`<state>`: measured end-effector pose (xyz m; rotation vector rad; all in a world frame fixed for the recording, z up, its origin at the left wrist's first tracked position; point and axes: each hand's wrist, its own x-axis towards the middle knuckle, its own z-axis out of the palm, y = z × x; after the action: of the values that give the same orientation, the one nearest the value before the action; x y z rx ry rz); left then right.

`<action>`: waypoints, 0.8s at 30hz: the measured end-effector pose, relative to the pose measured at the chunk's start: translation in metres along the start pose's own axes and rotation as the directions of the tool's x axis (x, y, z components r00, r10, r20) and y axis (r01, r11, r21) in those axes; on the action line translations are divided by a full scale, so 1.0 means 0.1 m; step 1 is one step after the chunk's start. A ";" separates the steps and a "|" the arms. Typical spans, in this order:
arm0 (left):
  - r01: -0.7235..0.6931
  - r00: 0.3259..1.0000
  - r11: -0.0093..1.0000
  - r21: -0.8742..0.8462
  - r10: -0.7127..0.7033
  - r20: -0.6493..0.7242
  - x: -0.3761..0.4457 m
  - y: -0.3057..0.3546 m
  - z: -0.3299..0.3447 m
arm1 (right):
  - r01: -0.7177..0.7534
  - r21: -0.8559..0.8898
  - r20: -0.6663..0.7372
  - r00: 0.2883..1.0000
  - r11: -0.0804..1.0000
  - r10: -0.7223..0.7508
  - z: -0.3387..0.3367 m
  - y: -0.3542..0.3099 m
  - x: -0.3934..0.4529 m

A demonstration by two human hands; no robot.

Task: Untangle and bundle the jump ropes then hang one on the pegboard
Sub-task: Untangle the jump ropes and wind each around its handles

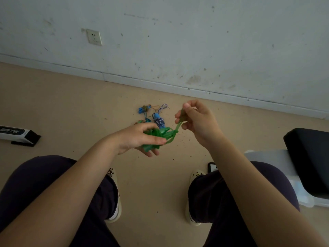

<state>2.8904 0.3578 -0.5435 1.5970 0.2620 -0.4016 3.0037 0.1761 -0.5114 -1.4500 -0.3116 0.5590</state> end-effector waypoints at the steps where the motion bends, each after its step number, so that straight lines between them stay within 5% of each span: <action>1: 0.010 1.000 1.000 -0.012 -0.010 0.019 0.00 -0.02 0.01 | 0.006 0.016 0.033 0.999 1.000 -0.006 0.04 0.01 -0.02; 10: -0.006 0.988 0.989 -0.145 0.028 0.149 0.01 0.01 0.19 | -0.071 0.176 0.171 0.984 0.982 0.041 0.19 0.05 -0.05; 15: -0.074 0.993 0.976 -0.207 0.090 0.071 0.05 -0.03 0.18 | -0.090 0.176 0.119 0.991 0.980 0.070 0.13 0.03 -0.04; 19: -0.043 0.998 0.994 -0.101 0.047 0.040 0.08 -0.05 0.17 | -0.052 0.121 0.107 0.993 0.991 0.039 0.12 0.07 -0.06; 24: -0.027 0.997 0.999 -0.022 0.029 0.069 0.09 -0.05 0.20 | -0.028 0.142 -0.108 0.993 0.989 0.044 0.01 0.05 0.04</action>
<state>2.8950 0.3380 -0.5530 1.5613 0.1903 -0.4306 3.0062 0.1792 -0.5173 -1.3466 -0.1551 0.5166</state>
